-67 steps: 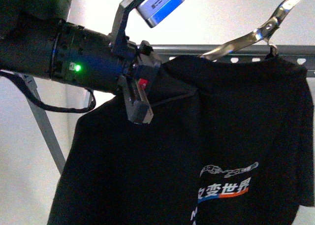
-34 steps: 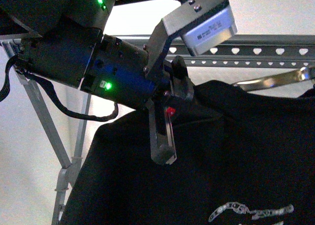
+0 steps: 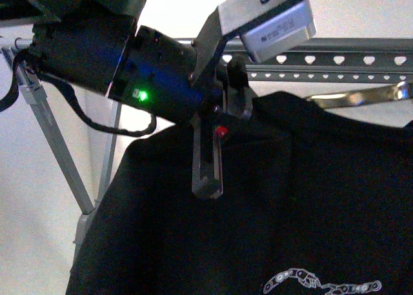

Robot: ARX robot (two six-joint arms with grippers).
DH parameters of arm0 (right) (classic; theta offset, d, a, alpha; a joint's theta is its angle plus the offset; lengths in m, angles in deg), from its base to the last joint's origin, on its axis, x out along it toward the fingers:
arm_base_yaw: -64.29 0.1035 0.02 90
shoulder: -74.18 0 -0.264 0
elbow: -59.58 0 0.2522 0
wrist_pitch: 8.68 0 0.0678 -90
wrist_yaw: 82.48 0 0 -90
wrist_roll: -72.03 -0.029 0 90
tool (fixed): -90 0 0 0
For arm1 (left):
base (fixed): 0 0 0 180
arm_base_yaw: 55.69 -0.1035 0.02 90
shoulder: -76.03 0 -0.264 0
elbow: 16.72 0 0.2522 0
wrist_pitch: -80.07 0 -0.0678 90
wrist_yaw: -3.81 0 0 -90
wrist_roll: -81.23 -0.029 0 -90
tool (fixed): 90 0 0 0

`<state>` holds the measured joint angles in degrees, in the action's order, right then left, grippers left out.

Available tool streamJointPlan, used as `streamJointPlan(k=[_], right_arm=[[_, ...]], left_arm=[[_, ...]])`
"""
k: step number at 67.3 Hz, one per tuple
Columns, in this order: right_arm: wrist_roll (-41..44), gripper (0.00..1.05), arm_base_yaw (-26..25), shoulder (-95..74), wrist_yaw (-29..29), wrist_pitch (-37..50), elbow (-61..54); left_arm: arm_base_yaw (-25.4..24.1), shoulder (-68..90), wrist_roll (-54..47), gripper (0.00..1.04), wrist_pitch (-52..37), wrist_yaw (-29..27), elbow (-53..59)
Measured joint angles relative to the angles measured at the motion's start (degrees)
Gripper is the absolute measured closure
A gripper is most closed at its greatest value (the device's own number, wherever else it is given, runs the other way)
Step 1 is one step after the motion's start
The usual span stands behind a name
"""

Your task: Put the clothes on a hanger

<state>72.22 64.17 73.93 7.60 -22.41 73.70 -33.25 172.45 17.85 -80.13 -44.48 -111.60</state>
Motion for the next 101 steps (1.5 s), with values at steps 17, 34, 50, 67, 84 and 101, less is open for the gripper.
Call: streamJointPlan(k=[17,34,50,67,84,101], right_arm=[[0.0,0.07,0.0,0.0,-0.02,0.0,0.0],[0.0,0.07,0.0,0.0,0.0,0.0,0.0],[0.0,0.07,0.0,0.0,0.0,0.0,0.0],[0.0,0.07,0.0,0.0,0.0,0.0,0.0],[39.04,0.07,-29.53,-26.25,57.53,-10.29,13.64],[63.95,0.07,-34.95,-47.12,57.57,-10.43,31.85]], left_arm=[[-1.38,-0.94,0.09,1.01,-1.05,1.95,-0.46],[-1.81,-2.54,-0.28,1.01,-2.34,3.04,-0.44],[-1.79,-3.1,-1.31,1.01,-4.59,3.48,0.13],[-1.79,-3.1,-1.31,1.01,-4.59,3.5,0.22],[-1.57,-3.1,-1.31,1.01,-4.61,3.67,0.24],[-1.75,-3.17,-1.31,1.01,-4.61,3.65,0.24]])
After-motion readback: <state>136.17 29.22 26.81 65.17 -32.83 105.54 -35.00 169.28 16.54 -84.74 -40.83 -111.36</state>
